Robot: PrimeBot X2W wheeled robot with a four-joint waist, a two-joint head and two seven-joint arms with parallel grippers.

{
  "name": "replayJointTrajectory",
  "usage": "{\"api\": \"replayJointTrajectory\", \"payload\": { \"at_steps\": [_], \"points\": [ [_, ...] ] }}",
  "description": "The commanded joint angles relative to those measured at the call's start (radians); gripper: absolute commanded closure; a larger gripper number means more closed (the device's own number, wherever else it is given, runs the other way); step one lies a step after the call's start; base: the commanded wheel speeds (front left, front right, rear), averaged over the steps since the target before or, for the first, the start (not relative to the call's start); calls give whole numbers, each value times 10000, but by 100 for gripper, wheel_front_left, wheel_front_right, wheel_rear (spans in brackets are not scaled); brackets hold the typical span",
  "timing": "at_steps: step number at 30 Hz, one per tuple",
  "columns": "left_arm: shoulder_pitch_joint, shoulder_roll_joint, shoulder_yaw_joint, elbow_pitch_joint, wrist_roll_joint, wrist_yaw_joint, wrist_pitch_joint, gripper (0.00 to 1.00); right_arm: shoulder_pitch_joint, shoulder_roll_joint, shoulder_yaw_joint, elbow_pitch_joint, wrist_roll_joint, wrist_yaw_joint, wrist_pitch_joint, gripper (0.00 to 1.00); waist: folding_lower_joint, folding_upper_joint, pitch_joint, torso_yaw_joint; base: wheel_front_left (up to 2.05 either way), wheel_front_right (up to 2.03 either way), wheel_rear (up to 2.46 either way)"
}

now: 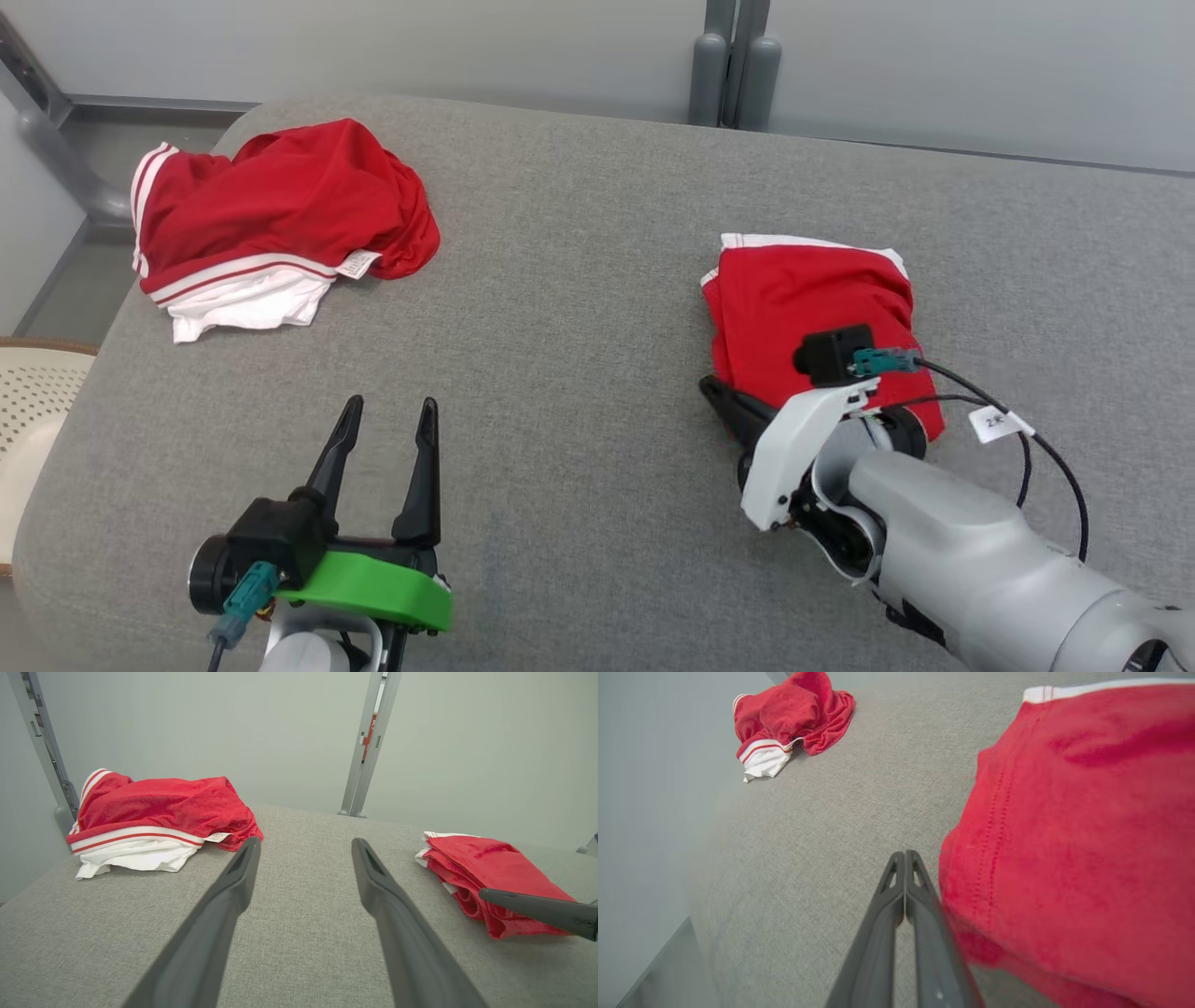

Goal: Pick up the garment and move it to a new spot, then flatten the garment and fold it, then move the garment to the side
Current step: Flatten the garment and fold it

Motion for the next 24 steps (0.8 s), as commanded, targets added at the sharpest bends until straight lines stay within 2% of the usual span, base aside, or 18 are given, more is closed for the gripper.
{"api": "replayJointTrajectory", "payload": {
  "at_steps": [1, 6, 7, 8, 10, 16, 24],
  "points": [
    [23, -29, 18, -26, 112, -26, -28, 0, 151, -96, 57, -129, -119, -4, -158, 100, 0, 0, -135, -208, 0, 0, 0],
    [215, 14, 151, -80, 167, 26, -28, 0, 103, -622, -419, -1056, -657, -4, -543, 100, 0, 0, -426, -786, 0, 0, 0],
    [264, 36, 191, -99, 182, 34, -28, 0, 43, -814, -863, -1319, -922, -4, -560, 92, 0, 0, -483, -915, 0, 0, 0],
    [292, 56, 233, -120, 193, 49, -28, 0, 87, -960, -1238, -1526, -1147, -4, -551, 69, 0, 0, -533, -1024, 0, 0, 0],
    [372, 109, 312, -167, 209, 79, -28, 0, 458, -1335, -2215, -1991, -1939, -4, -545, 0, 0, 0, -663, -1272, 0, 0, 0],
    [615, 286, 601, -234, 142, 178, -29, 0, 1799, -1861, -5009, -3274, -3976, -4, -547, 0, 0, 0, -1065, -1865, 0, 0, 0],
    [858, 459, 913, -301, 35, 270, -28, 0, 3945, -1613, -7592, -4688, -5767, -4, -549, 0, 0, 0, -1313, -2396, 0, 0, 0]
  ]
}}
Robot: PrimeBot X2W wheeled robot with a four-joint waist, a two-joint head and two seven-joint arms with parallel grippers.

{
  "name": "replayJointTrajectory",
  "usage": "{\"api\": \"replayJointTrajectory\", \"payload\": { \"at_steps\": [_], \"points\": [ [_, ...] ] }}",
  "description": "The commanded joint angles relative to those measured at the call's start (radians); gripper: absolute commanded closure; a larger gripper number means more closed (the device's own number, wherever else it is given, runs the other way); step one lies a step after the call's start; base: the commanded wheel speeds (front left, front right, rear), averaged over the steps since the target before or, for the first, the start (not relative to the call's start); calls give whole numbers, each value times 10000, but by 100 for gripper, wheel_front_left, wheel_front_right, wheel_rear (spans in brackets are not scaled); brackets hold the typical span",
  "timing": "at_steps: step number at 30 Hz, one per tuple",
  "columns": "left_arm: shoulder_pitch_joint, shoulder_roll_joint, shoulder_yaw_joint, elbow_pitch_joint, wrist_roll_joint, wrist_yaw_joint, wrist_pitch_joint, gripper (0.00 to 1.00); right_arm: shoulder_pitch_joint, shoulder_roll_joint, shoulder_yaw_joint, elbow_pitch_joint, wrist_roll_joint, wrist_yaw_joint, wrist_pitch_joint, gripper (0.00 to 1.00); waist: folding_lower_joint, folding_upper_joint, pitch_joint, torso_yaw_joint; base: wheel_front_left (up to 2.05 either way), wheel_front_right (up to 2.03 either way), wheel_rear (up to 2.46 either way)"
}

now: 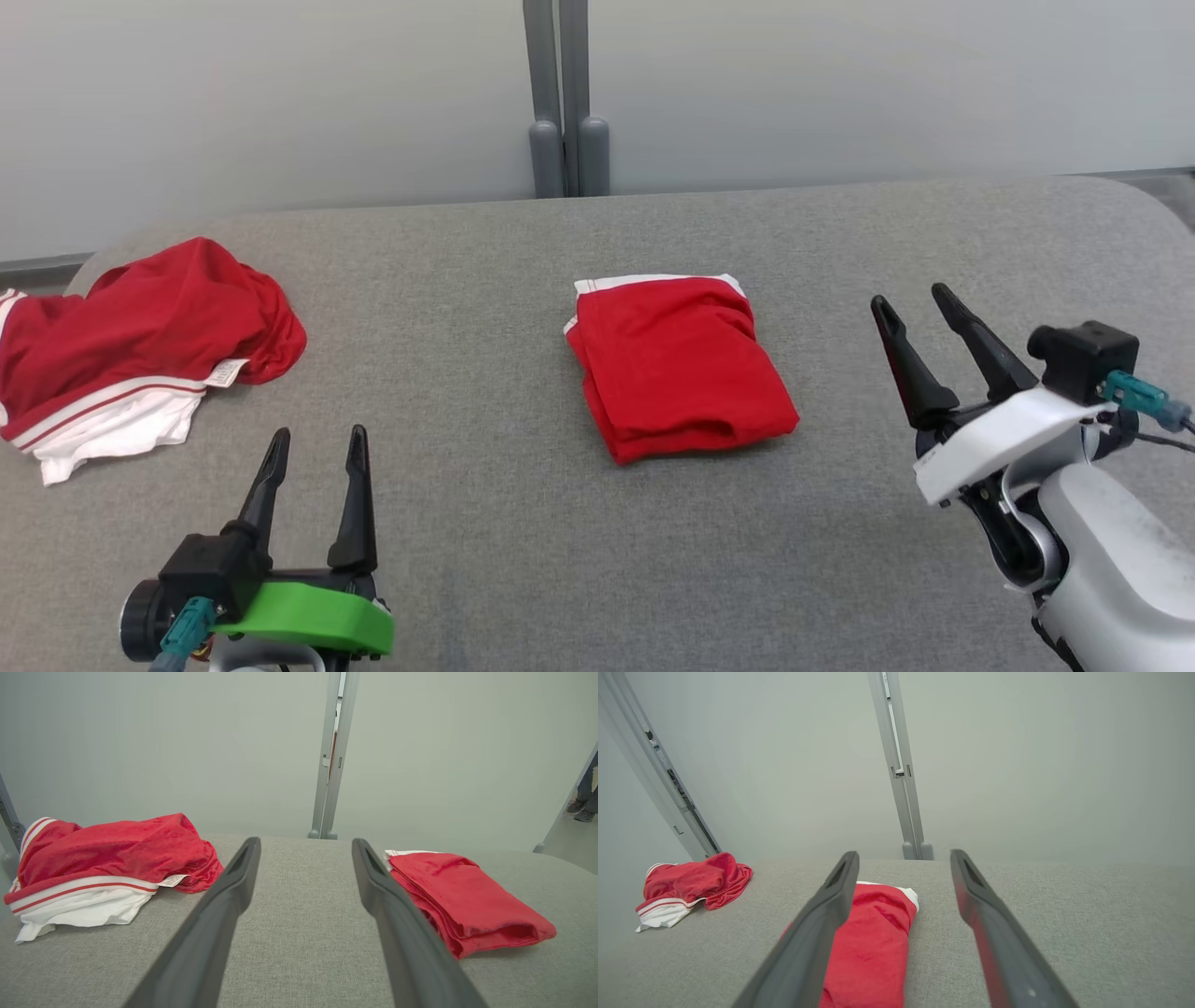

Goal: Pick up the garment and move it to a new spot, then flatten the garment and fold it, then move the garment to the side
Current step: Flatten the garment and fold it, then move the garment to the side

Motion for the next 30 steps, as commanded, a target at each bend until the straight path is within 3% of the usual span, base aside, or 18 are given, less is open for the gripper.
{"api": "replayJointTrajectory", "payload": {
  "at_steps": [1, 12, 25, 30],
  "points": [
    [238, 101, 78, -29, -3, 64, -28, 0, 373, 79, -282, -212, -209, -4, -28, 0, 0, -1, -215, -245, 0, 0, 0],
    [496, 143, 285, -22, 200, 28, -28, 0, 2285, 968, -2093, -1203, -1559, -2, -29, 0, 0, -1, -366, -384, 0, 0, 0],
    [414, 18, 322, 25, 342, -72, -28, 0, 2554, 1220, -2437, -1265, -2278, -2, 87, 0, 0, -1, -290, -296, 0, 0, 0],
    [232, -28, 189, 27, 450, -127, -28, 0, 2124, 1318, -2787, -764, -2596, -2, 789, 0, 0, -1, -94, 76, 0, 0, 0]
  ]
}}
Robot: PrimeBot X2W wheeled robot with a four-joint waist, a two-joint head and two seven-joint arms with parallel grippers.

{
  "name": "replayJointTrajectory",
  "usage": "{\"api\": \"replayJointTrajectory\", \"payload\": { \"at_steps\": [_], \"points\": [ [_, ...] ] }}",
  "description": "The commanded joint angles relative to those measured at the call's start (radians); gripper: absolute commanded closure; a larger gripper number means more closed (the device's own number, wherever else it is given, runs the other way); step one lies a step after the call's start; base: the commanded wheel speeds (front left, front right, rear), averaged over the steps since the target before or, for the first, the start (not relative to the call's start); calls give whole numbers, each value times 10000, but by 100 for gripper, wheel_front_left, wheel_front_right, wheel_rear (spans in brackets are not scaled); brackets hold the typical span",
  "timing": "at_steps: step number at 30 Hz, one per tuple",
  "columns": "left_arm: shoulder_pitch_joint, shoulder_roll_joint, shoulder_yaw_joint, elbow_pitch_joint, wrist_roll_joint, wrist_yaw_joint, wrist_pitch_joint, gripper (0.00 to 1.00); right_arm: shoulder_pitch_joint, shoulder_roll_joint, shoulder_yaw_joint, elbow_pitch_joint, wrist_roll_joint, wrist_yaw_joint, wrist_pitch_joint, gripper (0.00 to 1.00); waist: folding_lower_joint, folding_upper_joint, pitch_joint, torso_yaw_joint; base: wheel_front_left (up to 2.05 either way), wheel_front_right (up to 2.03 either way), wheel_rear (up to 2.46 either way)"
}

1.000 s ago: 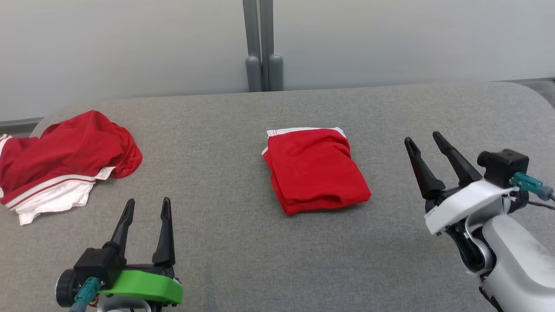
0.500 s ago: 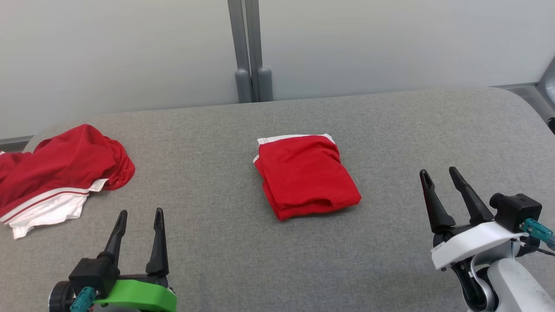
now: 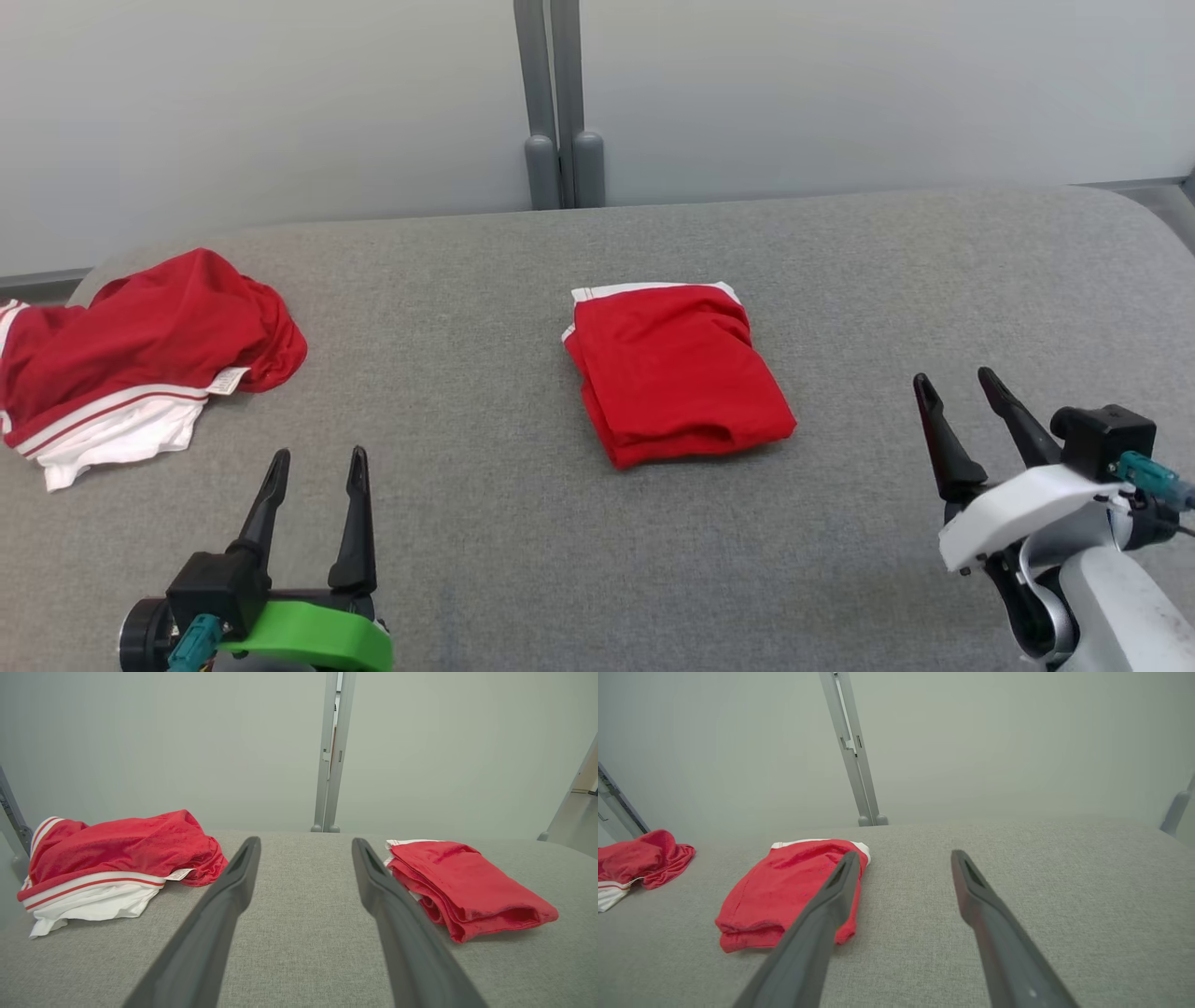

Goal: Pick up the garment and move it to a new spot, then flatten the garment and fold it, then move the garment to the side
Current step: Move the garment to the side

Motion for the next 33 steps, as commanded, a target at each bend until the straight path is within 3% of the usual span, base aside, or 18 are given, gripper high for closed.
{"api": "replayJointTrajectory", "payload": {
  "at_steps": [1, 14, 22, 31, 32, 33],
  "points": [
    [-157, -31, -14, 19, 42, -60, -28, 0, -355, 115, -96, 153, -73, 0, 273, 0, 0, -1, 178, 309, 0, 0, 0],
    [-881, -233, -299, 128, 23, -142, -28, 0, -3460, 664, -357, 2615, -492, 0, 3519, 0, 0, -1, 1661, 1989, 0, 0, 0],
    [-1279, -355, -398, 173, 79, -220, -28, 0, -4823, 478, -381, 4542, -111, 0, 5213, 0, 0, -1, 2359, 2686, 0, 0, 0],
    [-1430, -459, -379, 221, 151, -250, -28, 0, -5175, 617, 73, 5918, 515, 0, 5705, 0, 0, -1, 2546, 2854, 0, 0, 0],
    [-1438, -465, -375, 234, 160, -253, -28, 0, -5187, 649, 158, 5964, 561, 0, 5580, 9, 0, -1, 2527, 2824, 0, 0, 0],
    [-1446, -468, -371, 247, 175, -256, -28, 0, -5218, 671, 258, 5966, 579, 1, 5406, 56, 0, -1, 2498, 2776, 0, 0, 0]
  ]
}}
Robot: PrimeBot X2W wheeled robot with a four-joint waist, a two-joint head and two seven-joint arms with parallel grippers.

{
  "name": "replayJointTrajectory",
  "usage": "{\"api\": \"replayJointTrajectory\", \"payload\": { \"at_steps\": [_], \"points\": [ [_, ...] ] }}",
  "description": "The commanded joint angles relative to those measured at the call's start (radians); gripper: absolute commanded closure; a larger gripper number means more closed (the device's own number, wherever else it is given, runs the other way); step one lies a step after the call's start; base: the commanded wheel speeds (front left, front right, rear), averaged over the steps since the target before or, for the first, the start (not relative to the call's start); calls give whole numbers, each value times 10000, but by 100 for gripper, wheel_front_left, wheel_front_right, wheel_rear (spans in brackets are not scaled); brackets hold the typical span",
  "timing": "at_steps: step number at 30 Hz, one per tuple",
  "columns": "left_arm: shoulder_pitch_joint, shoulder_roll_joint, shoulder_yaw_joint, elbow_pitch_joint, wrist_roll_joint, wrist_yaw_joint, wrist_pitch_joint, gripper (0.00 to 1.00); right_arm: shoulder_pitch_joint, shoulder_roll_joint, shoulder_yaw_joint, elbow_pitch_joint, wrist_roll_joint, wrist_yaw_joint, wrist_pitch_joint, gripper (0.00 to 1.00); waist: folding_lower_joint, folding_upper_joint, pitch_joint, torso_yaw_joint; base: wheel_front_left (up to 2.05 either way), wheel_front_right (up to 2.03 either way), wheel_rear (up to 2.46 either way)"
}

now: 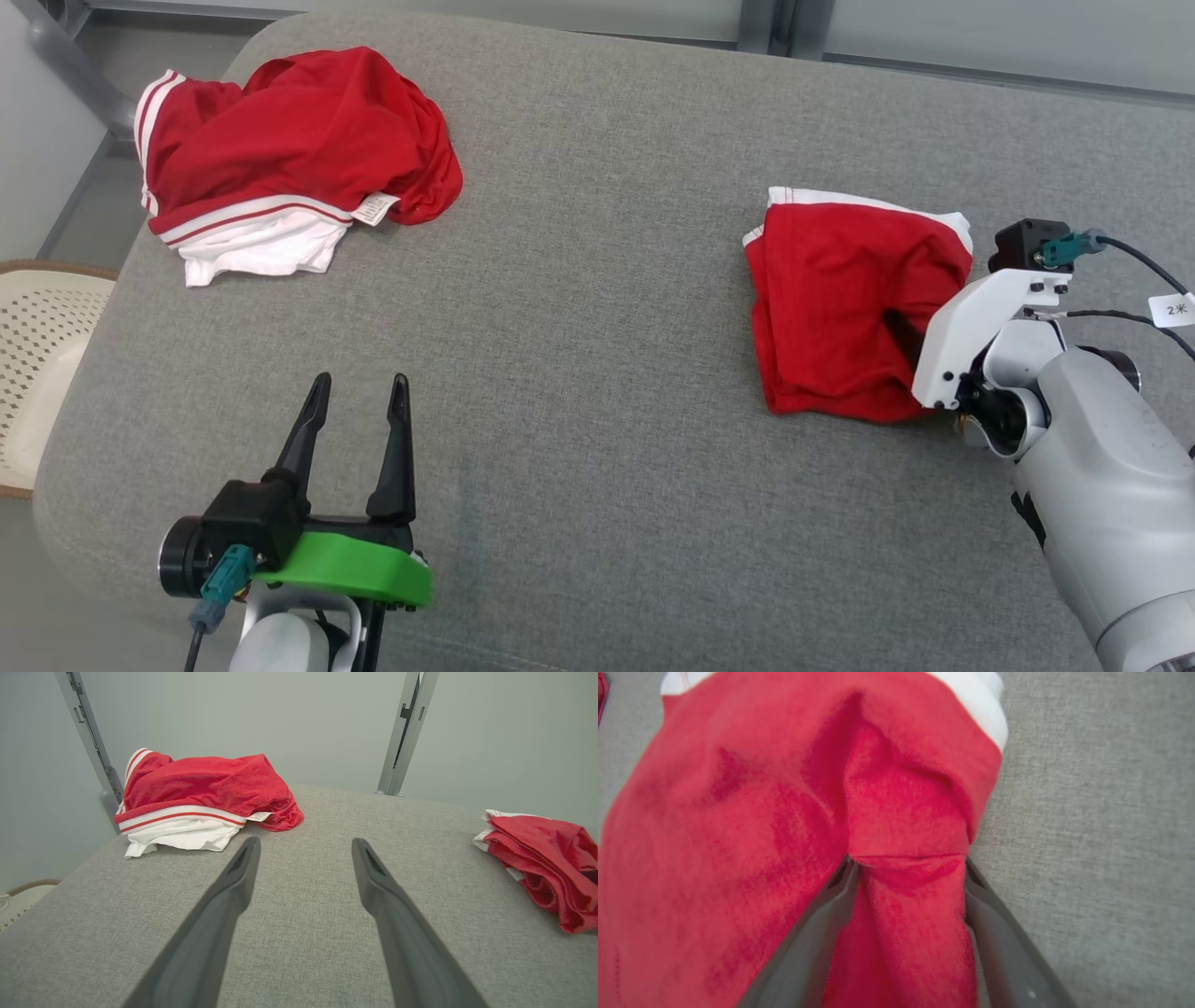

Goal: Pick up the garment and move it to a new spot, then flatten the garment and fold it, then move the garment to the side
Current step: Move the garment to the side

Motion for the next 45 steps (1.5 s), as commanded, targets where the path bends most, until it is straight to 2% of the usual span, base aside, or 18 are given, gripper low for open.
{"api": "replayJointTrajectory", "payload": {
  "at_steps": [1, 2, 7, 11, 22, 30, 38, 45],
  "points": [
    [-170, -21, 11, 6, 87, -33, -28, 0, 132, 126, 185, 167, 89, 3, -154, 76, 0, 0, -48, -71, 0, 0, 0],
    [-172, -21, 15, 20, 95, -41, -28, 0, 104, 119, 261, 170, 140, 3, -307, 100, 0, 0, -88, -120, 0, 0, 0],
    [-84, -18, -27, 30, 238, -105, -28, 0, 7, -70, 564, 191, 347, -1, -1130, 100, 0, 0, -420, -526, 0, 0, 0],
    [11, 37, -148, -6, 375, -169, -28, 0, 82, -194, 804, 212, 501, -1, -1643, 100, 0, 0, -748, -1099, 0, 0, 0],
    [-322, 48, -1101, 122, 429, -338, -1, 0, 574, -874, 1713, -19, 1124, -1, -2126, 100, 0, 0, -1249, -3499, 0, 0, 0],
    [-916, 24, -1855, 387, 395, -390, 126, 0, 692, -1330, 2077, -188, 1595, 0, -2206, 100, 0, 0, -1184, -4717, 0, 0, 0],
    [-1301, 134, -2095, 438, 471, -393, 299, 0, 196, -1632, 2429, -561, 2002, 0, -2482, 100, 0, 0, -391, -5043, 0, 0, 0],
    [-1727, 479, -2133, 0, 665, -345, 673, 0, -891, -2552, 3253, -1005, 1822, -3, -2907, 100, 0, 0, 1024, -4753, 0, 0, 0]
  ]
}}
